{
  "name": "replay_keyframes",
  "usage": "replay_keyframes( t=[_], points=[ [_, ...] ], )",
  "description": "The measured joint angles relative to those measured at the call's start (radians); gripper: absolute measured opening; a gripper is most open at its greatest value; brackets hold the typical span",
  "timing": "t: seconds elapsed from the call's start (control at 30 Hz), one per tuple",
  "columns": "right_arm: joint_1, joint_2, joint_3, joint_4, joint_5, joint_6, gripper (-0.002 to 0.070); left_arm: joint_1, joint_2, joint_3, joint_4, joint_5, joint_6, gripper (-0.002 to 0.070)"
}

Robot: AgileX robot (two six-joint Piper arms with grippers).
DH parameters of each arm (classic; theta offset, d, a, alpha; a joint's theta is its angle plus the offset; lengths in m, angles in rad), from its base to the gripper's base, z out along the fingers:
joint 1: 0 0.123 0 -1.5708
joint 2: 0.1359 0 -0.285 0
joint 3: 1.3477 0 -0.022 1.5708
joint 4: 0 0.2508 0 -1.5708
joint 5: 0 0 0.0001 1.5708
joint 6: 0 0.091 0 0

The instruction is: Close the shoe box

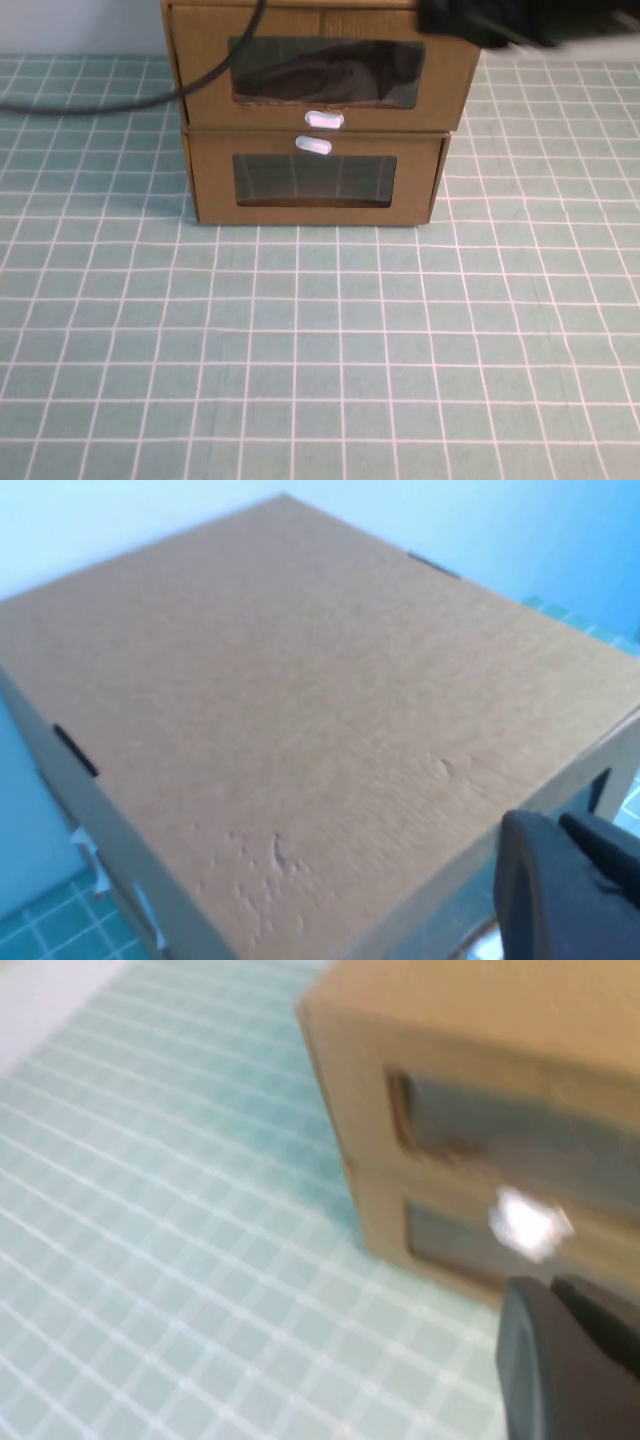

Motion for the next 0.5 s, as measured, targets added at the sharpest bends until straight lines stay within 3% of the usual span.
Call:
replay_keyframes(
  t=[0.5],
  points=[
    [0.0,-0.851,0.714,-0.087,0.08,0.157,-0.0011,0.0,-0.783,0.924,-0.075,-0.326,0.096,-0.0005]
  ],
)
